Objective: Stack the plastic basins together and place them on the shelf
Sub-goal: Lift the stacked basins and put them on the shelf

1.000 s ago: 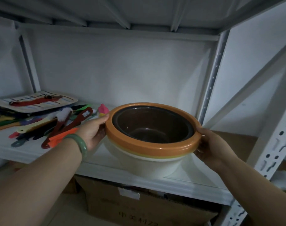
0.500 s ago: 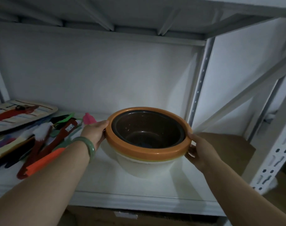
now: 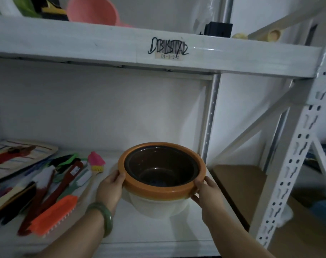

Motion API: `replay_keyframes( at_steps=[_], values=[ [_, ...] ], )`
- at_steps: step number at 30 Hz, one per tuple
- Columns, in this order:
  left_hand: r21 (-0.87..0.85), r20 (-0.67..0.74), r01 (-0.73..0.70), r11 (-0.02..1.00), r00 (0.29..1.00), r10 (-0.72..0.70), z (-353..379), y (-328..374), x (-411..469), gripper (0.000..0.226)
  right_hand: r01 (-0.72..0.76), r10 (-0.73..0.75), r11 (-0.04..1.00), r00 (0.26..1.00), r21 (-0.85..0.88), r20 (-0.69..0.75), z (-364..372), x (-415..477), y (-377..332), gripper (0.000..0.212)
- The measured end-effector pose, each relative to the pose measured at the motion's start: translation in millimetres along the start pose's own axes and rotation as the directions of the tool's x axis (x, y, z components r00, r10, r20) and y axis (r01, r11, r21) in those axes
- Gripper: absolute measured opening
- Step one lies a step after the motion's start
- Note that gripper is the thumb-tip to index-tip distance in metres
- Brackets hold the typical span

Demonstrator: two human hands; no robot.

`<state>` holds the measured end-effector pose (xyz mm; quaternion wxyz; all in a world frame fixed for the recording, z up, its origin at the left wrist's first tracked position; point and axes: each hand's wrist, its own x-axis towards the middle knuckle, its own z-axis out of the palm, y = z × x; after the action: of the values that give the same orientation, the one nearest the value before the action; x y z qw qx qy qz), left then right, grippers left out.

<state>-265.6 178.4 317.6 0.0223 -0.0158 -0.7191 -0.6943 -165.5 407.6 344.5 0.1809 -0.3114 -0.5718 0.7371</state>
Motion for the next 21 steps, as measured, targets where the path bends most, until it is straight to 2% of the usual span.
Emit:
replay_keyframes(
  at_steps=[3, 7, 13, 18, 21],
  values=[
    [-0.015, -0.015, 0.041, 0.999, 0.999, -0.041, 3, 7, 4, 0.039, -0.006, 0.007, 1.000, 1.000, 0.022, -0.017, 2, -3, -4, 0.046],
    [0.006, 0.016, 0.074, 0.997, 0.997, -0.074, 4, 5, 16, 0.031, -0.031, 0.031, 0.998, 0.999, 0.049, -0.009, 4, -6, -10, 0.044],
    [0.134, -0.059, 0.150, 0.980, 0.988, -0.143, 12, 24, 9, 0.034, -0.054, 0.053, 0.996, 0.999, 0.067, 0.010, 4, -9, -10, 0.042],
    [-0.112, 0.022, 0.289, 0.951, 0.957, -0.289, 10, 32, 7, 0.032, -0.125, 0.123, 0.992, 0.990, 0.026, 0.065, -1, -15, -14, 0.030],
    [-0.148, 0.106, 0.323, 0.935, 0.945, -0.309, 6, 36, -6, 0.032, -0.154, 0.155, 0.988, 0.982, -0.015, 0.111, -2, -19, -21, 0.025]
  ],
)
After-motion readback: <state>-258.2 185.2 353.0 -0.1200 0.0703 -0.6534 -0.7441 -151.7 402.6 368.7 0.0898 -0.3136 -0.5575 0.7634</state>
